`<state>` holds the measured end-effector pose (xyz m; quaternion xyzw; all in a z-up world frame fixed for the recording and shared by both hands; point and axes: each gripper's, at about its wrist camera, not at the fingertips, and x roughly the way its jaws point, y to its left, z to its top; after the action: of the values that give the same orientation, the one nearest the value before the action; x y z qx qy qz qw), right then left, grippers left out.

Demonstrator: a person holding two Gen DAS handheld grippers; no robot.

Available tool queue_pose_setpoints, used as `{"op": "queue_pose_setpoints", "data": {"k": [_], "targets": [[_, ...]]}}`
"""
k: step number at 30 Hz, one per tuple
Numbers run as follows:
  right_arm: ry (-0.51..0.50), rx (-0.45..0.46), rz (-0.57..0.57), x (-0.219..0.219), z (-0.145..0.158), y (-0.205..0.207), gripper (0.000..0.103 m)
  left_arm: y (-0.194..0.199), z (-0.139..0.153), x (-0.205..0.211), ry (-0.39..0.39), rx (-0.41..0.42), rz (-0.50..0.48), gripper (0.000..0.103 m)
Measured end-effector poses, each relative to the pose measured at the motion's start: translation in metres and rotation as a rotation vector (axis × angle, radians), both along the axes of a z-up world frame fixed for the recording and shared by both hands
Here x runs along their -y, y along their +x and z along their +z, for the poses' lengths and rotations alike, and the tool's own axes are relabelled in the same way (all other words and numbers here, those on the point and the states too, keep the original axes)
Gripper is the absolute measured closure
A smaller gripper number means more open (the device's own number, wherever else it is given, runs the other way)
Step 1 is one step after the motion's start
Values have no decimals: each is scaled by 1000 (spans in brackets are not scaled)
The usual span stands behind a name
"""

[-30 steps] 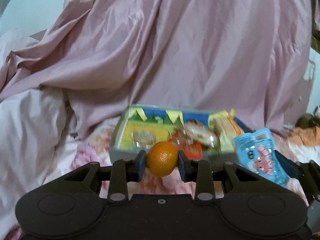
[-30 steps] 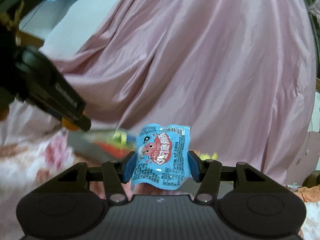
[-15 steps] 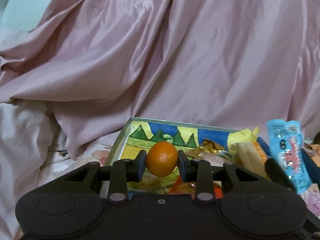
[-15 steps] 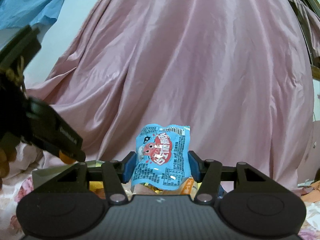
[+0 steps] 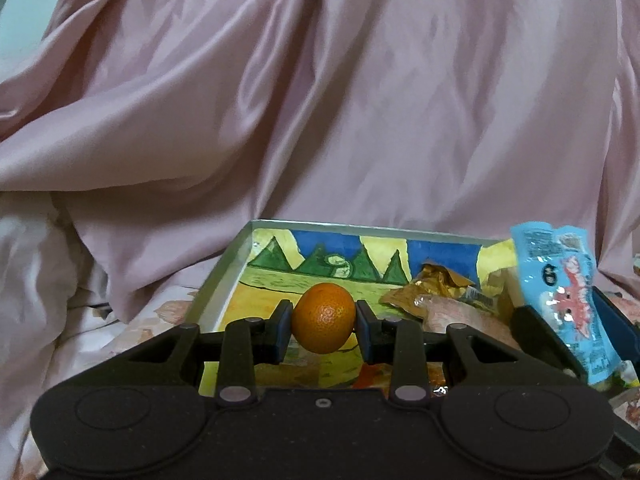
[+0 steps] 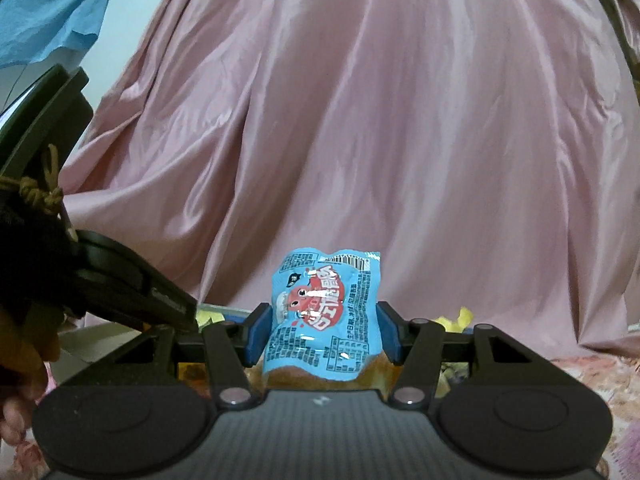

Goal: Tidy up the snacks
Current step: 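Lower both candies into the tray and open both grippers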

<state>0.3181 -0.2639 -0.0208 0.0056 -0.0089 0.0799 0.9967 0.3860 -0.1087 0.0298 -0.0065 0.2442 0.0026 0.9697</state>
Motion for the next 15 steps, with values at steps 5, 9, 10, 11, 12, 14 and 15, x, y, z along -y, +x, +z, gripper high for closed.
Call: {"op": "queue_pose_setpoints", "data": {"k": [5, 9, 10, 11, 12, 14, 15], "targets": [[-1, -57, 0, 1, -5, 13, 43, 6, -10, 10, 22, -8, -12, 68], [-20, -60, 0, 0, -7, 17, 43, 10, -16, 12, 33, -14, -9, 68], [-21, -61, 2, 0, -7, 17, 43, 11, -17, 12, 36, -11, -9, 68], [-24, -62, 4, 1, -7, 18, 43, 11, -17, 12, 38, -10, -8, 68], [-25, -62, 5, 1, -7, 19, 42, 12, -17, 12, 40, -11, -8, 68], [-28, -61, 4, 1, -7, 19, 42, 12, -17, 13, 46, -11, -8, 68], [-29, -60, 5, 1, -7, 19, 41, 12, -17, 13, 47, -10, -8, 68]]}}
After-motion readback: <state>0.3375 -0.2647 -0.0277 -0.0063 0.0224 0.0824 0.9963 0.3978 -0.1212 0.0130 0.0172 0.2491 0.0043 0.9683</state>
